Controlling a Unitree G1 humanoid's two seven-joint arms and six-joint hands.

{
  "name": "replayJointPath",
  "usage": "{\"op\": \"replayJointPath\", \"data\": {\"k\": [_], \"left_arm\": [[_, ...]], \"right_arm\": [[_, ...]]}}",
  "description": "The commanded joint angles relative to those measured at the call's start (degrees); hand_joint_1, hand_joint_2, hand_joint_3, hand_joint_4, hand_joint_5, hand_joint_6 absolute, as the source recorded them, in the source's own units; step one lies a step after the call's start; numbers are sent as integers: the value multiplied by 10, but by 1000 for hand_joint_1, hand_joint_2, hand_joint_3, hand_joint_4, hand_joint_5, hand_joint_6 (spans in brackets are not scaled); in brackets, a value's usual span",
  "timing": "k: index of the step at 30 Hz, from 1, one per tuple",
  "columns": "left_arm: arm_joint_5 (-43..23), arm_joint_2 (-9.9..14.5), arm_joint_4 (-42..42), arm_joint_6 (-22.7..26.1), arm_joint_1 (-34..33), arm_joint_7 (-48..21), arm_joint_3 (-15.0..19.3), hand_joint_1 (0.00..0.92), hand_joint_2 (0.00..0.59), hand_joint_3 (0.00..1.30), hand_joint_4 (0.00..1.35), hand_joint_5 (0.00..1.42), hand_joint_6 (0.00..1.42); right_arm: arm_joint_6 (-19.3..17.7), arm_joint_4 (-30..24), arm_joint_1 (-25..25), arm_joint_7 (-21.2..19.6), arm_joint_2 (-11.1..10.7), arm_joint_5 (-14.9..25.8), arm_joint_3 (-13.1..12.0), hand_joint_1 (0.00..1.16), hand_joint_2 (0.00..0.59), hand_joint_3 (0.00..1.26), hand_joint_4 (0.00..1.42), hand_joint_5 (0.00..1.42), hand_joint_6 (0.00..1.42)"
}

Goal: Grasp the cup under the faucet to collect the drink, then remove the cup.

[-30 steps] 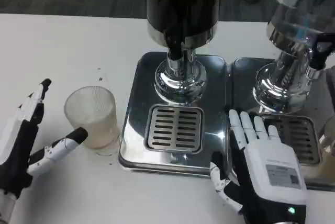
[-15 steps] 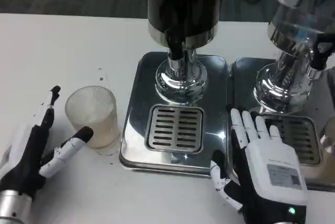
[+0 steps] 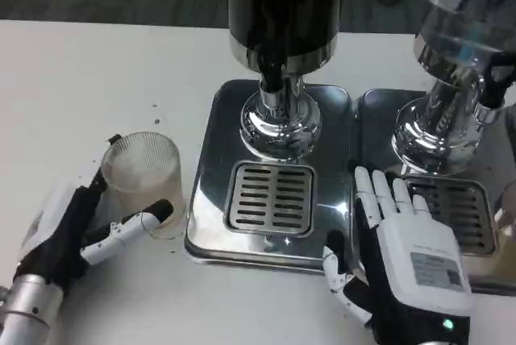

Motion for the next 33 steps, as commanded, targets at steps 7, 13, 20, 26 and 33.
{"op": "replayJointPath", "data": {"k": [7, 13, 20, 26, 33], "left_arm": [[-37, -10, 24, 4, -24, -40, 1, 196, 15, 0, 0, 102, 120], [-34, -10, 32, 8, -29, -48, -7, 196, 19, 0, 0, 138, 175], [-25, -7, 35, 10, -30, -43, -16, 269, 50, 0, 0, 200, 229], [-18, -5, 35, 12, -31, -30, -26, 358, 67, 0, 0, 251, 291], [-17, -2, 36, 9, -31, -8, -32, 379, 70, 58, 119, 398, 446]], "right_arm": [[0, -4, 5, -4, 1, 2, -2, 386, 576, 0, 0, 0, 56], [3, -8, 10, -6, 3, 0, -1, 391, 571, 0, 0, 0, 59], [1, -9, 11, -6, 4, 1, -1, 399, 565, 0, 0, 0, 74], [-1, -7, 10, -7, 4, 3, -2, 404, 563, 0, 0, 0, 89], [0, -6, 11, -7, 6, 6, -3, 407, 563, 0, 0, 0, 103]]}}
